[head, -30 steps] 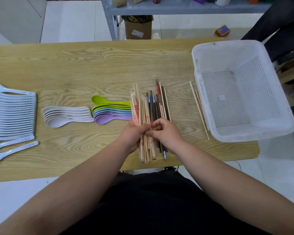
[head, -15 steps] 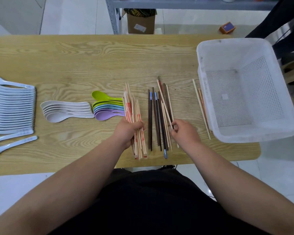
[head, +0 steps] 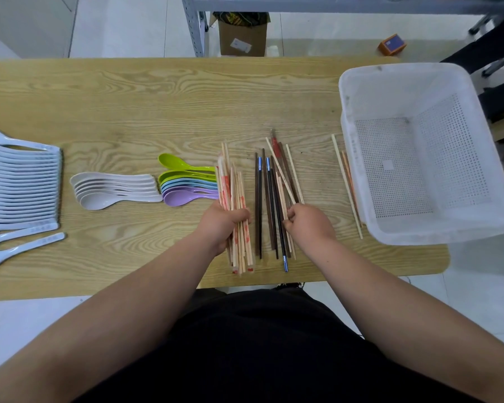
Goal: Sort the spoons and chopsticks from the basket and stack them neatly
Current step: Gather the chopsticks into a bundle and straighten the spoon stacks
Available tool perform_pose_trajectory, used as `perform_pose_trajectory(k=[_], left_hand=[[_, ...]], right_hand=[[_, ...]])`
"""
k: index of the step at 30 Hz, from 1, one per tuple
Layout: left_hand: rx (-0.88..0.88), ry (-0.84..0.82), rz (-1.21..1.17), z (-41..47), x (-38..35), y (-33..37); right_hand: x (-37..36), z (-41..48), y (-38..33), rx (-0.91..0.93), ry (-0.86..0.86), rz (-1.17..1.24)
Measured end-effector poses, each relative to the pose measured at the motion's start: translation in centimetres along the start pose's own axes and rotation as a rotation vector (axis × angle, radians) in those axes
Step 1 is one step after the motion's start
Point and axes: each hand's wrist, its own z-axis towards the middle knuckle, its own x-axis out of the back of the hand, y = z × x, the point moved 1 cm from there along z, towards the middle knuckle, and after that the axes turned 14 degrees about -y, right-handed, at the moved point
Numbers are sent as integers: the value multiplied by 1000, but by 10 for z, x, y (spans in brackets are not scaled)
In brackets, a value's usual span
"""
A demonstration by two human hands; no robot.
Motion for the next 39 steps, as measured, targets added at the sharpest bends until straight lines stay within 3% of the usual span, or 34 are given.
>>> perform_pose_trajectory(k=[7, 24, 31, 35, 39], left_hand=[[-6, 9, 22, 2, -1, 3], [-7, -26, 70, 6, 5, 14], [-69, -131, 49, 3, -8, 17], [-121, -213, -53, 1, -18, 15], [-113, -200, -94, -1, -21, 14]], right_hand=[[-2, 0, -14, -100, -30, -52], [-6, -8, -27, -137, 23, 282], [10, -24, -44, 120, 17, 660], [3, -26, -51, 177, 5, 814], [2, -31, -48, 218, -9, 802]])
